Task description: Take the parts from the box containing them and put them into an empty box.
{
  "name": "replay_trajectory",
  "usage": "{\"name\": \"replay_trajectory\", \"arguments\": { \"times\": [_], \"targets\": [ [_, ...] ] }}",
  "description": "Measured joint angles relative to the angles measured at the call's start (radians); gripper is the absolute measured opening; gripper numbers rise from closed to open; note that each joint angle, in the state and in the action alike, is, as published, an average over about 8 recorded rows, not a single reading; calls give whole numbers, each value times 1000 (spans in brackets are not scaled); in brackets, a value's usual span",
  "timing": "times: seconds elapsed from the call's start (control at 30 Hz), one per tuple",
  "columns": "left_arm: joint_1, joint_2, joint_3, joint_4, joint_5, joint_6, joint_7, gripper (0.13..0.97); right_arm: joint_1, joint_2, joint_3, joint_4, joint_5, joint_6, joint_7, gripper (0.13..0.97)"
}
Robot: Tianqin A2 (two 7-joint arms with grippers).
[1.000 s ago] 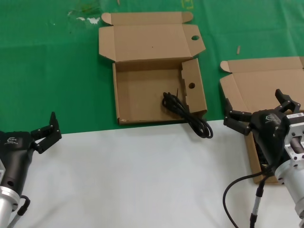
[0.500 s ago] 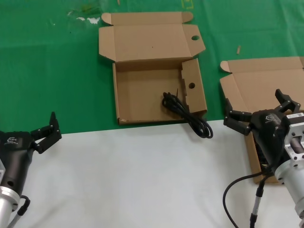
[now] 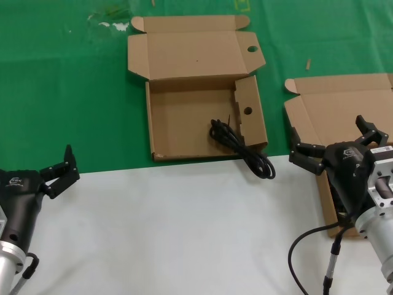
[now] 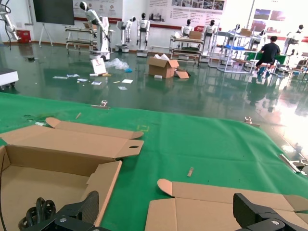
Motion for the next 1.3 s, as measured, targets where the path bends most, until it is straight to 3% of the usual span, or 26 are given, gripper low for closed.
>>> {"name": "replay_trajectory", "arguments": {
  "times": [1.3],
  "targets": [
    [0, 0, 0, 0, 0, 0, 0, 966, 0, 0, 0, 0, 0, 0, 0, 966]
  ]
}}
